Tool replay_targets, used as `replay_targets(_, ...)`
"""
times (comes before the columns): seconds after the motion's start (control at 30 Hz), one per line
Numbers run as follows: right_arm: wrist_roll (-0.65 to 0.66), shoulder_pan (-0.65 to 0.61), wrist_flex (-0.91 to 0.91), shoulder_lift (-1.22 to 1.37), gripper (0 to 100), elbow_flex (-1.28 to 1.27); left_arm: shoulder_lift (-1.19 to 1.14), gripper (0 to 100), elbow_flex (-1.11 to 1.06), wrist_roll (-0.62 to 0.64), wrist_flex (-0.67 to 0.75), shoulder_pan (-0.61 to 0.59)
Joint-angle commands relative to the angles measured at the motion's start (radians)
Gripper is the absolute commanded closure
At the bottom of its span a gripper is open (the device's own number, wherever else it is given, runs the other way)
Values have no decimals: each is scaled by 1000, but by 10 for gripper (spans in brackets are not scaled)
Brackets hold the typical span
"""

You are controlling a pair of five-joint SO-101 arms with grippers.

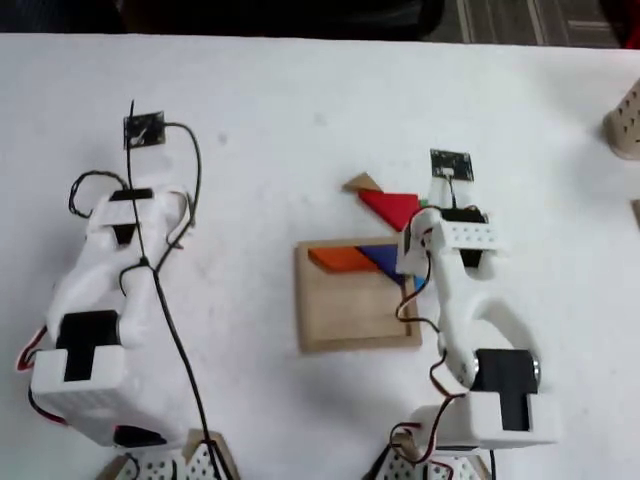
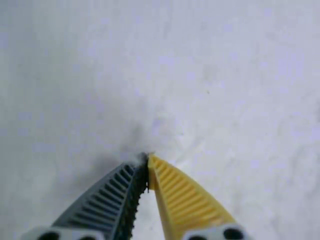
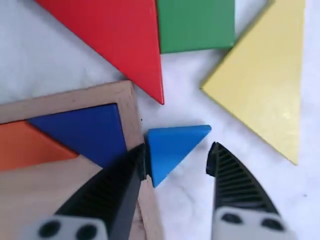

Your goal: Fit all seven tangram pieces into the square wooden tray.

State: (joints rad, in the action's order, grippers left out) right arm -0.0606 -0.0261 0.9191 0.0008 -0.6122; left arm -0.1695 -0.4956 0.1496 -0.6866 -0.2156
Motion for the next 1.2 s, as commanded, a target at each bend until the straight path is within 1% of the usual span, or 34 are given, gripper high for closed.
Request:
replay_targets(0.0,-117,-1,-19,10,812,57,4,976,51,-8,0,21)
replay_targets(0.1,-160,-4,-22,45,812,77,4,976,51,-8,0,21)
replay_targets(0.17,-166,2,-21,71,813,101,4,976,51,-8,0,21)
replay_targets(0.3,-244,8,-18,131,813,158,4,976,51,-8,0,21)
replay_targets(0.37,-253,4,-18,156,813,181,4,976,51,-8,0,21)
replay_targets(0.43,-253,2,-16,170,813,187,4,976,51,-8,0,21)
replay_targets(0.7,-245,1,99,185,814,166,4,976,51,-8,0,21)
replay_targets(0.8,-245,-1,99,176,814,126,4,976,51,-8,0,21)
replay_targets(1.07,-245,-25,96,180,816,126,4,976,51,-8,0,22)
replay_targets(1.17,-244,-22,91,180,869,126,4,976,51,-8,0,22)
